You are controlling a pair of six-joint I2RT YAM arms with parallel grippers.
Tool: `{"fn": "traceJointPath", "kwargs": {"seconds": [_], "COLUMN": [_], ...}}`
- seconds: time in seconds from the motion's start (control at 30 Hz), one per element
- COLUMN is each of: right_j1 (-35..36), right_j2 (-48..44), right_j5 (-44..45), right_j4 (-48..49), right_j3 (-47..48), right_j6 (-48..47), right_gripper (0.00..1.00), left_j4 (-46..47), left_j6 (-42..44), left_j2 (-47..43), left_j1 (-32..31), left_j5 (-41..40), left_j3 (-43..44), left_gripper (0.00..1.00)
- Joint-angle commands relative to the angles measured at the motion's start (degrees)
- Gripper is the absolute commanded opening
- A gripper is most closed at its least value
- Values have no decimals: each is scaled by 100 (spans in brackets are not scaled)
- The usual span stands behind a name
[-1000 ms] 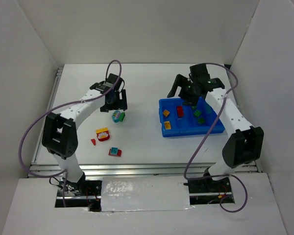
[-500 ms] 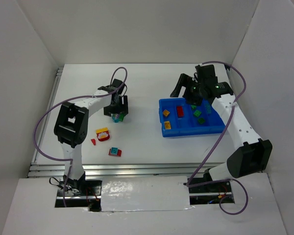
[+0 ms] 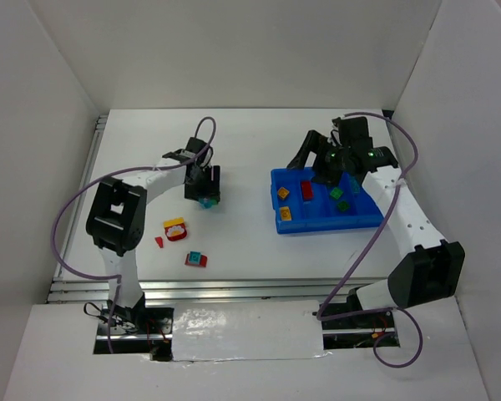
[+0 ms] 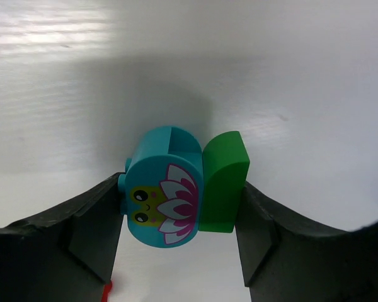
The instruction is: Sort the legos into containers by color
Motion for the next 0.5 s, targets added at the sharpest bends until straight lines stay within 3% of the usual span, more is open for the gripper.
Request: {"fn": "traceJointPath", "kwargs": {"seconds": [0.0, 0.1, 0.13, 0.27, 0.47], "right_j1": [-353, -513, -470, -215, 232], "right_j2": [-402, -552, -447, 71, -25], "right_j5": [-965, -1441, -1233, -1345, -1890], "right_j4": [707, 1243, 1061, 515, 1148], "right_j3": [-138, -279, -44, 511, 405], "right_j6": [388, 986, 1170, 1566, 1884], "right_gripper": [100, 98, 97, 90, 73], "left_j4": [823, 1370, 1546, 1004, 511], "left_j6": [529, 994, 1213, 1793, 2199], "left_j2": [-1053, -2029, -2379, -2567, -2471], "left_j1": [-71, -272, -473, -1132, -1697], "left_j5": [1413, 2634, 2831, 2903, 2921], "left_j3": [-199, -569, -596, -1, 668], "left_gripper": [0, 0, 0, 0, 0]}}
